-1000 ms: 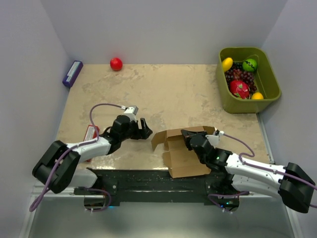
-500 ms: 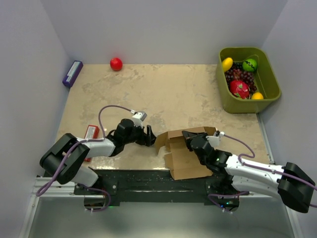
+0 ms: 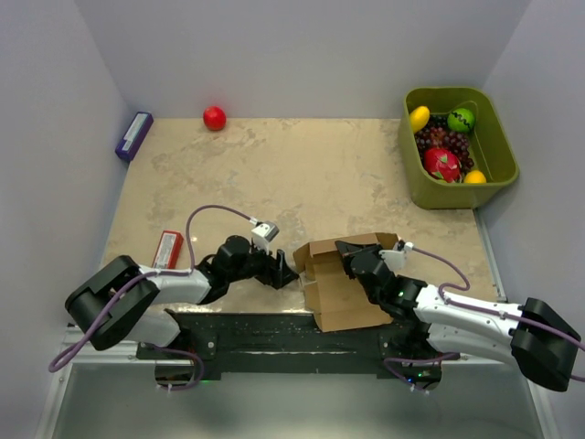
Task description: Fold the paper box
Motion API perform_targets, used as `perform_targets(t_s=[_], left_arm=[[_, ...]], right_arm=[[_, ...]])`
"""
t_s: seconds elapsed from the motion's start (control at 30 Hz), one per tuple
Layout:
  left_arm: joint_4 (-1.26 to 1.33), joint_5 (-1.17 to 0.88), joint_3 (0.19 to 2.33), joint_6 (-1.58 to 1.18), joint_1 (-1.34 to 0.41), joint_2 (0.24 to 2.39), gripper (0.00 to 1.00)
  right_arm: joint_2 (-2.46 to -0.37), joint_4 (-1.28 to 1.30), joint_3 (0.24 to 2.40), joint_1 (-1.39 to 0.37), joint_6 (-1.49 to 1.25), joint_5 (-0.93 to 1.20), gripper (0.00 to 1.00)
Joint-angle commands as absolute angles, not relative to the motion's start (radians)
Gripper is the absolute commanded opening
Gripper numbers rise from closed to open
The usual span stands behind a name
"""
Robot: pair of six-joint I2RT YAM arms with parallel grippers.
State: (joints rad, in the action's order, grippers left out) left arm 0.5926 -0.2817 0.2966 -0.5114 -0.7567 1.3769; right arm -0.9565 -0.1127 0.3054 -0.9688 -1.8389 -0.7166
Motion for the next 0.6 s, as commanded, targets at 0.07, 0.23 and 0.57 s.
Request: perform_targets(t_s=[0.07,0.23,0.57], left_arm=[[0.713,-0.259,0.33,-0.468,-0.775,1.39,0.78],[0.752,-0.264,0.348,-0.446,-0.787,1.417,0.71],[0.825,-0.298,0.367,-0.41,-0.81,1.456,0.59]], right_arm=[[-0.969,-0.135,0.321,-0.973,-1.81,-0.772,0.0],[-0.977,-0.135,0.327,-0.973,-1.807,-0.765,0.0],[-0.991,-0.149,0.324,-0.973,-1.804,-0.761,0.0]])
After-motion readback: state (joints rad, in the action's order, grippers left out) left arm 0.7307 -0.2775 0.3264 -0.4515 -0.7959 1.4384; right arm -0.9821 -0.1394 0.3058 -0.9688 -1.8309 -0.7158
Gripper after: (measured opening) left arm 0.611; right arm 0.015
